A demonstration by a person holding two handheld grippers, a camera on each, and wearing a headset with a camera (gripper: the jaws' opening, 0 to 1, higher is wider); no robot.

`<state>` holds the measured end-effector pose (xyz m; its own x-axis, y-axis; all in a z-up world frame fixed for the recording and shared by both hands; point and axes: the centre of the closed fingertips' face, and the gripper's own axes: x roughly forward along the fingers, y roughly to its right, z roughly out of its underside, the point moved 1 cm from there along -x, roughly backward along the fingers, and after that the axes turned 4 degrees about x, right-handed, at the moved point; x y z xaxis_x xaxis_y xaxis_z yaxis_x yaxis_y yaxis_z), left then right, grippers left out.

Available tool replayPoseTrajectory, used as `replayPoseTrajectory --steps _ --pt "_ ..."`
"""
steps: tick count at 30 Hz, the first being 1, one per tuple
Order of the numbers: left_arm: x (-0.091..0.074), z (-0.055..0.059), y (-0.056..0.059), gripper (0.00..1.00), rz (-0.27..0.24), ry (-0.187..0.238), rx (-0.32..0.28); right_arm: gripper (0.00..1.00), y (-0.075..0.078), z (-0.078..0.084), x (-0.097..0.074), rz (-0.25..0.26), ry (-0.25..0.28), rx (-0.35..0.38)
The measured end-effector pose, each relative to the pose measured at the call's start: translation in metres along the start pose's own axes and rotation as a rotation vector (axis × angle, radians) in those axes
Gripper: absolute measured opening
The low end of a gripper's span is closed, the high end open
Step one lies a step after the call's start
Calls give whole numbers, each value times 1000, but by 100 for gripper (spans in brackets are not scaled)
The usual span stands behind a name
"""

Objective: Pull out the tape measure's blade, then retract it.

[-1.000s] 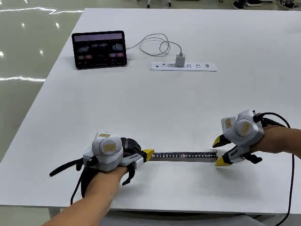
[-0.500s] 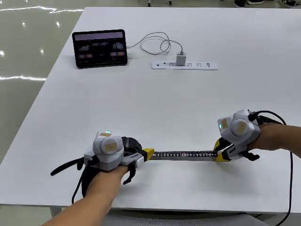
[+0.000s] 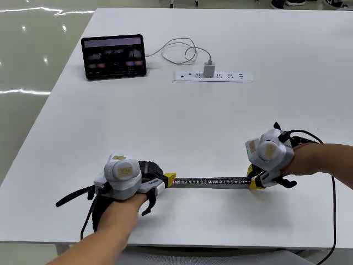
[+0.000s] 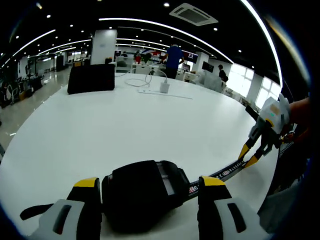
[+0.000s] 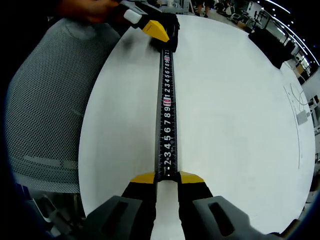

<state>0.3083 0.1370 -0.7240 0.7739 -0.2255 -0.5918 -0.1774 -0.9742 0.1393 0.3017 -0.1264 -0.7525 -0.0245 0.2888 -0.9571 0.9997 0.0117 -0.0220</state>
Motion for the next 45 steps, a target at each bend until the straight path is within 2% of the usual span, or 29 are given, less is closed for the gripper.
replayPoseTrajectory --steps 2,5,10,16,21,25,45 --pt "0 1 1 72 -7 2 19 11 1 0 0 2 -14 6" --pt "0 2 0 72 -15 -3 21 11 1 0 1 18 -26 87" --pt "0 2 -4 65 -29 -6 -4 11 0 0 1 21 -45 42" --pt "-1 2 -4 64 -34 -4 17 11 2 0 0 18 -46 48" --pt "-1 3 -4 63 -43 -22 49 11 1 1 1 15 -28 47" --pt "-1 3 -4 63 -45 -24 53 11 1 0 1 12 -29 28" --pt "0 3 -5 63 -34 -27 53 11 -1 -7 3 6 -4 90"
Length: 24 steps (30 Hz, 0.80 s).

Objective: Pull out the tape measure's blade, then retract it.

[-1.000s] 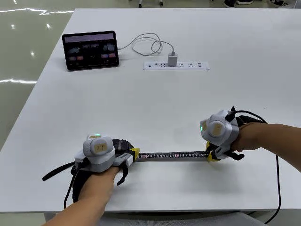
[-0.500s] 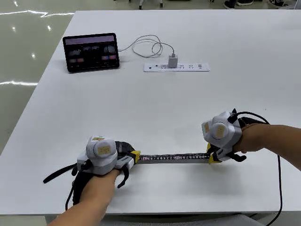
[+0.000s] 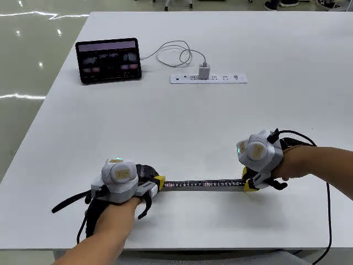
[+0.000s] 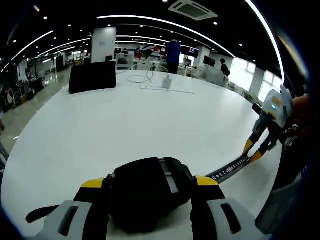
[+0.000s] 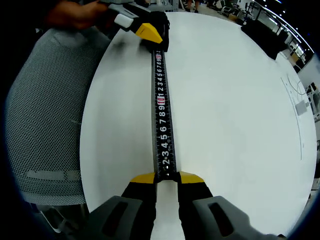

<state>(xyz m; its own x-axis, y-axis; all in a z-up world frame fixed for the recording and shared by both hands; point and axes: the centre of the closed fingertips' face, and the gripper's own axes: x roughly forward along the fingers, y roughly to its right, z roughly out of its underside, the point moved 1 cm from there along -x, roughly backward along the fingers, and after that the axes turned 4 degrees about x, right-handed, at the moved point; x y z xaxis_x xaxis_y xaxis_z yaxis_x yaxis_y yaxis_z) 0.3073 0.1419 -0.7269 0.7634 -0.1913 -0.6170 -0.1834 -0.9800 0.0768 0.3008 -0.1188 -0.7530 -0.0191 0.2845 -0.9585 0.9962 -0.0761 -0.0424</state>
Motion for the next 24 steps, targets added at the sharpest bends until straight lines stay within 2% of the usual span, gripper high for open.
replayPoseTrajectory --steps 5,12,16,24 --pt "0 0 0 63 1 0 1 11 0 -3 0 1 23 14" --pt "0 0 0 63 3 -2 1 11 0 -5 2 2 27 10" --pt "0 0 0 63 3 -4 1 11 -3 -7 2 3 37 -44" --pt "0 0 0 63 6 -5 2 10 -2 -11 0 -7 58 -13"
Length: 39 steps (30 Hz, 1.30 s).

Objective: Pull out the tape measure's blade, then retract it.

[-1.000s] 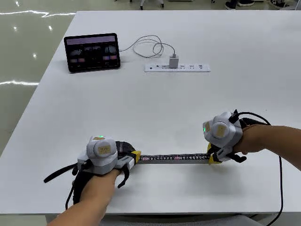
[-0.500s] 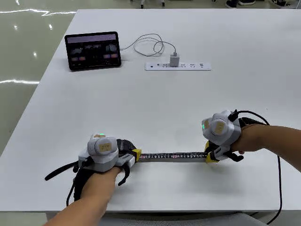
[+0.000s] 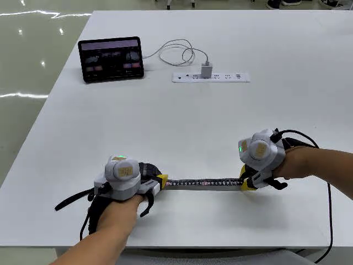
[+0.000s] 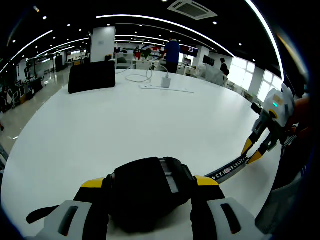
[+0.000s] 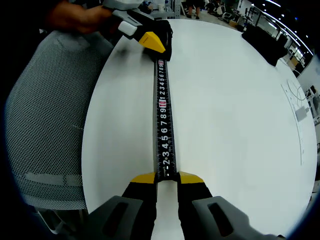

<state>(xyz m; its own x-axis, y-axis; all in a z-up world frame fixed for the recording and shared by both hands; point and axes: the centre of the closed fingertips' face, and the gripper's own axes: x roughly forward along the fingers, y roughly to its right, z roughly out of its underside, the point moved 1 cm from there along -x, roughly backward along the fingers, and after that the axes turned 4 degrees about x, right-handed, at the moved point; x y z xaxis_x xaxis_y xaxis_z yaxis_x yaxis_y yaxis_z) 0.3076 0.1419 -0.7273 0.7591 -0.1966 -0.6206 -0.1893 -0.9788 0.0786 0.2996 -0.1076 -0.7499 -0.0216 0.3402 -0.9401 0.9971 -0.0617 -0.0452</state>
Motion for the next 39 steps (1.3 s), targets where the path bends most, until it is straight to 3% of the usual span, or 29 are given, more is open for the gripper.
replayPoseTrajectory --steps 39 --pt "-1 1 2 63 13 -14 -11 11 -4 -22 10 -4 25 -5"
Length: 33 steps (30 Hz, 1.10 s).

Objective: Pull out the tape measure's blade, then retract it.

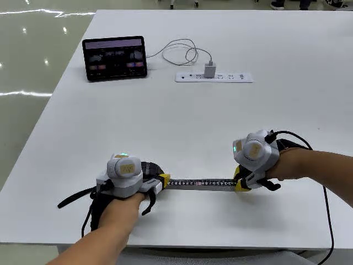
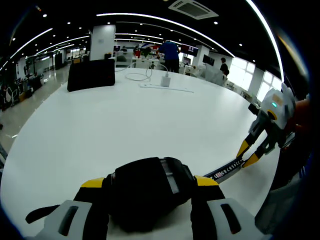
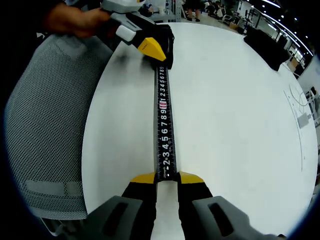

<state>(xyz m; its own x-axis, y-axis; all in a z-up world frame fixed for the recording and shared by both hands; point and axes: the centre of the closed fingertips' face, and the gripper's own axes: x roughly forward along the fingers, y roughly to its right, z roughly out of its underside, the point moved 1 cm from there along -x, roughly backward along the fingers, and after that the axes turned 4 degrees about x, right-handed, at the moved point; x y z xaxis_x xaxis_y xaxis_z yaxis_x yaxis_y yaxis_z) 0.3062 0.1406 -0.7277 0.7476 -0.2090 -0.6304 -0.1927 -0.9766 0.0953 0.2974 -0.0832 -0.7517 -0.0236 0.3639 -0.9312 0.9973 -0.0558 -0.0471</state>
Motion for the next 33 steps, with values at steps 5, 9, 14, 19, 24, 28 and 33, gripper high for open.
replayPoseTrajectory --steps 5,9,14,19,24,28,33 --pt "1 0 -1 63 0 -1 -1 11 -1 -4 1 -2 3 -7" --pt "1 0 -1 63 2 0 -4 11 -1 -6 3 -2 6 -12" --pt "1 0 -2 63 2 -1 -4 11 -1 -8 3 -1 10 -17" --pt "1 0 -2 63 3 1 -4 11 -1 -10 4 2 13 -16" --pt "1 -1 -2 63 5 6 -4 11 -3 -12 5 2 17 -22" --pt "1 -1 -2 63 6 5 -4 11 -3 -13 6 4 22 -21" --pt "1 -1 -2 63 7 3 -5 11 -3 -16 7 7 27 -26"
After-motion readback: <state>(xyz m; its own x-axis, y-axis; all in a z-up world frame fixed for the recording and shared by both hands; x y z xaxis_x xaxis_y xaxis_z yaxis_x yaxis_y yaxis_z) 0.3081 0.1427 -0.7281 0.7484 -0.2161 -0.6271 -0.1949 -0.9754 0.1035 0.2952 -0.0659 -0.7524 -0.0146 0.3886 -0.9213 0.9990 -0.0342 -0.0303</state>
